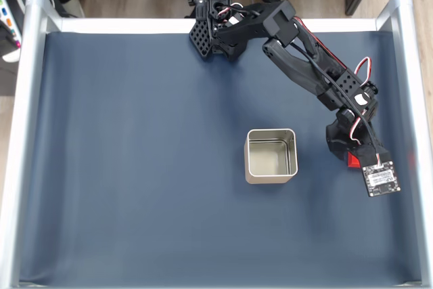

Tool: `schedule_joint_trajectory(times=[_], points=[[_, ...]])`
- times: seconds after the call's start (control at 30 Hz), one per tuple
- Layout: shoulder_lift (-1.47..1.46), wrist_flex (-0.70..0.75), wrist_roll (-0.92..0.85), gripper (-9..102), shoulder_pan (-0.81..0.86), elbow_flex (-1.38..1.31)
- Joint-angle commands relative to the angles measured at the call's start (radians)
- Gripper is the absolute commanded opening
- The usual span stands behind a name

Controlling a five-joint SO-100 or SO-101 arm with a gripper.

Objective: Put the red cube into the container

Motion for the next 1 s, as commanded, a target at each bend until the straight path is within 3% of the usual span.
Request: schedule_joint_trajectory(times=[0.0,0.5,0.83,0.97], points=[[-0.002,-0.008,0.006,30,-0.006,-0.061],[-0.067,0.0,0.025,24,-0.017,-0.121],[-0.069,-0.005,0.012,3,-0.015,-0.123],[-0.044,0.002,0.0,0,-0.003,-0.12]])
